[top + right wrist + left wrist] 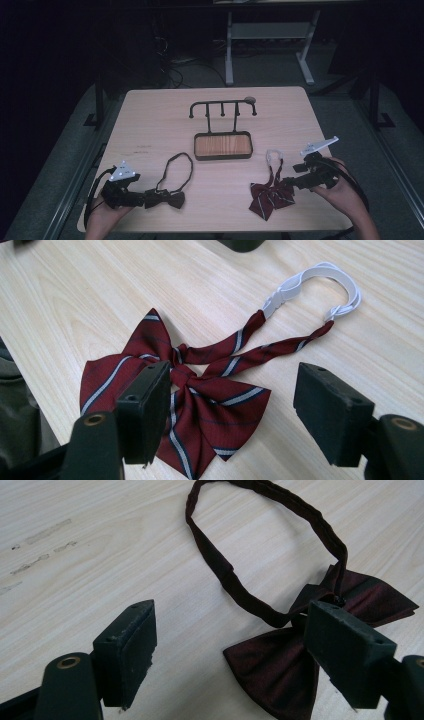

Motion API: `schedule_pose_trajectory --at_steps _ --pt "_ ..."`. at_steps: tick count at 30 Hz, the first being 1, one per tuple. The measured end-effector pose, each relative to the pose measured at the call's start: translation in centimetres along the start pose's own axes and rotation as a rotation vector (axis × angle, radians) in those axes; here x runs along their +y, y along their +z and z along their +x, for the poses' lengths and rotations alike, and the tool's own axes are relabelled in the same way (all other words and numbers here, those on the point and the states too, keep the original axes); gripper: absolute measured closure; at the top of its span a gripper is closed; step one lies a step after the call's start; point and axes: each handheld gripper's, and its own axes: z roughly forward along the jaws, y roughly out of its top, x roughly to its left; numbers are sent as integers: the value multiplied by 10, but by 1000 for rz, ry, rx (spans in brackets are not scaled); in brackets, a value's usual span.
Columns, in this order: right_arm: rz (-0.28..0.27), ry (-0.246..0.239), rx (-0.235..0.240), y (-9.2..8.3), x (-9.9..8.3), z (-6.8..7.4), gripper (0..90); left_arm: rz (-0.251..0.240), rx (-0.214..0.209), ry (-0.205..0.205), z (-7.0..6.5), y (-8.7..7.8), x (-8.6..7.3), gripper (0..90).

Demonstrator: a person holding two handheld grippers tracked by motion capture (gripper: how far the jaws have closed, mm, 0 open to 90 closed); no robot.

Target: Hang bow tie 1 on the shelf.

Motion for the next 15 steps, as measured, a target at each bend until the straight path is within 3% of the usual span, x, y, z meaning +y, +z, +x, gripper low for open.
schedule_pose_trajectory --at_steps 6,15 --pt "20 -9 -5 1 9 -1 345 6 7 9 0 -1 1 217" --pt "74 44 -22 14 24 -12 396 3 8 5 1 0 1 216"
